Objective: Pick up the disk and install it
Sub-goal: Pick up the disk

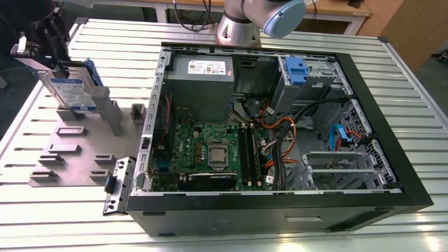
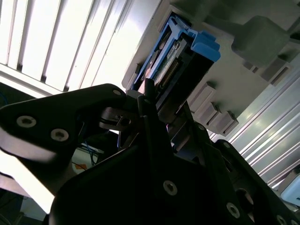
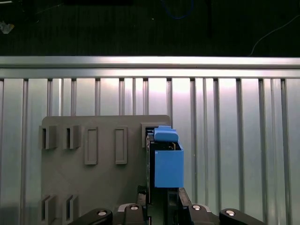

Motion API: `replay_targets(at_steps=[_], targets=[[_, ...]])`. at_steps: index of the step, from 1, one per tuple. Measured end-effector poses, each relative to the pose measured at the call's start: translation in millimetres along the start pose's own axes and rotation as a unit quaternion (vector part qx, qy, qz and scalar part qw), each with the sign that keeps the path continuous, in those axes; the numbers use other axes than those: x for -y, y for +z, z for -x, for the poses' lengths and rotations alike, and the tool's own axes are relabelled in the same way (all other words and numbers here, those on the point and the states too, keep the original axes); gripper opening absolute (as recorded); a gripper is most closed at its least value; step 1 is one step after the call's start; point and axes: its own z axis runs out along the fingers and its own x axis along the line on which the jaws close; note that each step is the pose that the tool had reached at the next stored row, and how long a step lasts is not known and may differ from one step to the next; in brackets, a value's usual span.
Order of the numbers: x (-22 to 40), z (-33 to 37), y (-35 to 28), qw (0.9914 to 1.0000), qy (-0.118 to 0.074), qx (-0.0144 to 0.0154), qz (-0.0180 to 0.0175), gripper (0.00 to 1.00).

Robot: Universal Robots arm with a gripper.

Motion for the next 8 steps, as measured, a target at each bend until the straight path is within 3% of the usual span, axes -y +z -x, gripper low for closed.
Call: replay_targets(at_steps=[8], targets=[[-0.1, 0.1, -2.2, 1.00000, 0.000, -0.0001, 0.0001, 0.35]])
